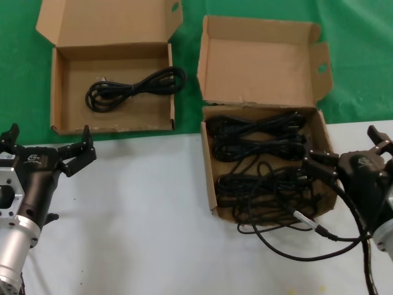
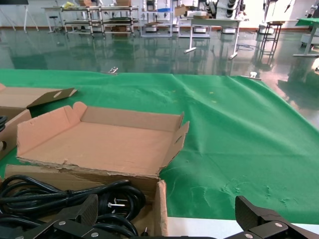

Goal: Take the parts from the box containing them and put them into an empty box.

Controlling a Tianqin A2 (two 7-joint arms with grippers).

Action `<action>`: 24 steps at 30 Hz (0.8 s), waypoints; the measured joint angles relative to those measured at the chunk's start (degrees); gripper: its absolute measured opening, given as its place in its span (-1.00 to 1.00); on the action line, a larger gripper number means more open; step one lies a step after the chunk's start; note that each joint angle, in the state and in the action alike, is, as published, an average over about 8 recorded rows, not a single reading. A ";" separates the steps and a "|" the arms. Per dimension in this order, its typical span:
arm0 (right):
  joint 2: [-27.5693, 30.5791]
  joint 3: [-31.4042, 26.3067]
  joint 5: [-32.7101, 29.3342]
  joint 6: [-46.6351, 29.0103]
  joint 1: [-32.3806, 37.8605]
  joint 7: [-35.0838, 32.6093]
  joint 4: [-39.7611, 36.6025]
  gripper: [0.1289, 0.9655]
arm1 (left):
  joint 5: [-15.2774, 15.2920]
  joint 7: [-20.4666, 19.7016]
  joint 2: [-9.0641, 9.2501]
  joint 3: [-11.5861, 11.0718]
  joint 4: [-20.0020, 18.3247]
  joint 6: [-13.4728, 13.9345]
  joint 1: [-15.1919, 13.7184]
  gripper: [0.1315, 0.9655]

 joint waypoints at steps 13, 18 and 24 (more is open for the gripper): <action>0.00 0.00 0.00 0.00 0.00 0.00 0.00 1.00 | 0.00 0.00 0.00 0.00 0.00 0.00 0.00 1.00; 0.00 0.00 0.00 0.00 0.00 0.00 0.00 1.00 | 0.00 0.00 0.00 0.00 0.00 0.00 0.00 1.00; 0.00 0.00 0.00 0.00 0.00 0.00 0.00 1.00 | 0.00 0.00 0.00 0.00 0.00 0.00 0.00 1.00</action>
